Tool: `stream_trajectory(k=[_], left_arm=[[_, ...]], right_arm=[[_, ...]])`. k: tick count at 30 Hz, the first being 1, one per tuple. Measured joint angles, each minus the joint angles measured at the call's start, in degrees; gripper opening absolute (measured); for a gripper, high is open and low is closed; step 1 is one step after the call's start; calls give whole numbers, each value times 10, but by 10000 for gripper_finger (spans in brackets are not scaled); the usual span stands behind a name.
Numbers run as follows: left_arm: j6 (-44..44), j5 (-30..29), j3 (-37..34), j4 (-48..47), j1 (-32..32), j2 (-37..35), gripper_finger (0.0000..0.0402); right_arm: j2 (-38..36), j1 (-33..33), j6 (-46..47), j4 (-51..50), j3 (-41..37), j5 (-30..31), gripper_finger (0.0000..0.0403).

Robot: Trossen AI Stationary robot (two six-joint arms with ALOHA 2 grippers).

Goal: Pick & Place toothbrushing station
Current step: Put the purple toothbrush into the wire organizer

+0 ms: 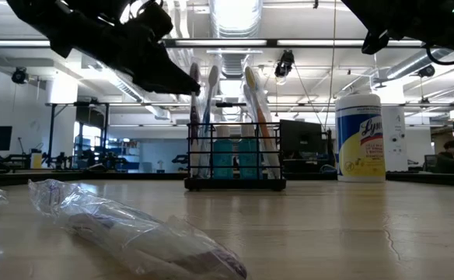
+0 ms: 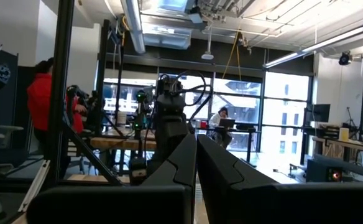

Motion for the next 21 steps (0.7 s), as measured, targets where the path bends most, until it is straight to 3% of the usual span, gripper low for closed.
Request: stream_trajectory(k=[7, 13, 17, 21], left_arm=[[-17, 9, 1, -82, -2, -83, 269], [-25, 94, -23, -129, -17, -201, 264], [-29, 89, -77, -135, -30, -303, 236], [-45, 86, -141, -151, -30, -418, 165]], right_arm=[[0, 0, 0, -1, 0, 0, 8], [0, 0, 0, -4, 0, 0, 8], [0, 0, 0, -7, 0, 0, 8], [0, 0, 0, -11, 0, 0, 8]])
